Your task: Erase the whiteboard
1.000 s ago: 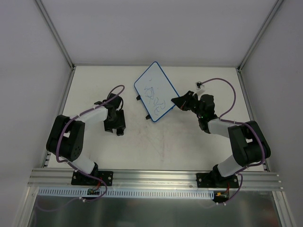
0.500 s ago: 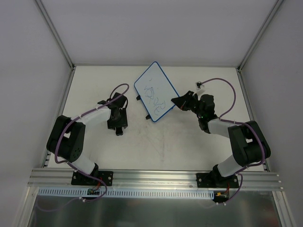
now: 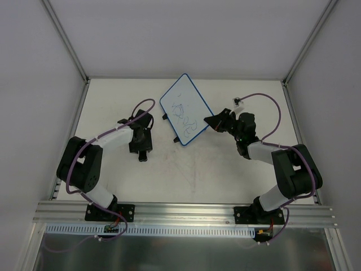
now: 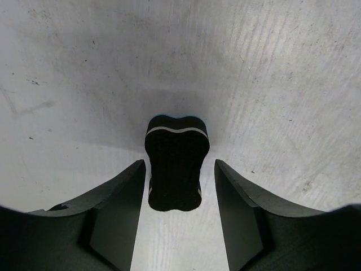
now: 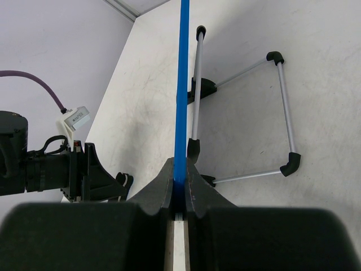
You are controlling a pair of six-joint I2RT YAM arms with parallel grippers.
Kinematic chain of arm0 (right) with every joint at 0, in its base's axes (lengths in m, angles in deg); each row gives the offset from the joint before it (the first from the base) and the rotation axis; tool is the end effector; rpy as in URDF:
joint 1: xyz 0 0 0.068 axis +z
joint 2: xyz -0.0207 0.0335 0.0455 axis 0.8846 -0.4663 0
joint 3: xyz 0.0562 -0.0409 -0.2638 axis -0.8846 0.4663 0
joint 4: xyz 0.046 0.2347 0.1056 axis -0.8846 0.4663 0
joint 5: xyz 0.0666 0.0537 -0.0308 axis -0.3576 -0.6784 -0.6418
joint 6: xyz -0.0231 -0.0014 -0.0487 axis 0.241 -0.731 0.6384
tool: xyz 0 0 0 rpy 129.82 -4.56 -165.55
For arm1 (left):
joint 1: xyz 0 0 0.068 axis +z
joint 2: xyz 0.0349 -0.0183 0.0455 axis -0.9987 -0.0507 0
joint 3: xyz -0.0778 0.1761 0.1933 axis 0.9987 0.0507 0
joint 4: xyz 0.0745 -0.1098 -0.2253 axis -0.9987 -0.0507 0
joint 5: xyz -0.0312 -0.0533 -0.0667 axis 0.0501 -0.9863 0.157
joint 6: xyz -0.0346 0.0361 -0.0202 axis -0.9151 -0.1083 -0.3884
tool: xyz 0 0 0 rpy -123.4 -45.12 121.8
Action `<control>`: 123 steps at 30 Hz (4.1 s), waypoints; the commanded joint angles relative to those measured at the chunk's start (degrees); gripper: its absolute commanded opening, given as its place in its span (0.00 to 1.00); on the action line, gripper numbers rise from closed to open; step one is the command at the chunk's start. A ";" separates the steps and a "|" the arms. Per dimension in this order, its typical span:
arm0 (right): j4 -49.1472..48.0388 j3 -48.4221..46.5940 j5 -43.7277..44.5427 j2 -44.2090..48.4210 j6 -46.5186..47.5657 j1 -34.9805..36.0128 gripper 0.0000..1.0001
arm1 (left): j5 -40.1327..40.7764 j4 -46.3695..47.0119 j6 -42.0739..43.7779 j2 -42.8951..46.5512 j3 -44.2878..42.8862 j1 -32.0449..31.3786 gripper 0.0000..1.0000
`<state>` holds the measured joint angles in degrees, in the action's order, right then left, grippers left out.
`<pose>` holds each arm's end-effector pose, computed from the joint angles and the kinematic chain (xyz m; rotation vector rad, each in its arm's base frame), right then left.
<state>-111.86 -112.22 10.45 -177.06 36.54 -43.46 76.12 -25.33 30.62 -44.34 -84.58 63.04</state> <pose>0.2947 0.1149 0.2093 -0.2203 1.6868 0.9183 0.2791 -0.1181 0.1790 -0.1734 2.6911 -0.0621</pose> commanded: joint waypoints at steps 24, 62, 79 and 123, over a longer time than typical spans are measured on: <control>-3.16 -1.71 -3.25 -0.15 2.16 1.30 0.00 | 0.92 -0.72 -0.34 -0.08 -2.43 -1.35 0.29; -2.63 -2.24 -3.69 -0.33 2.86 1.56 0.00 | -25.28 16.77 6.51 -30.84 -54.99 -1.61 0.08; -2.63 -1.89 -3.52 0.37 3.48 2.00 0.00 | -21.05 25.91 4.67 -31.63 -42.86 3.04 0.09; 2.03 -3.12 -2.20 1.78 8.22 4.55 0.00 | -30.72 27.06 8.98 -33.82 -51.65 0.49 0.11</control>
<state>-109.70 -113.36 13.62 -176.64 37.83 -41.74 46.96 0.13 40.02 -76.69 -134.13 63.21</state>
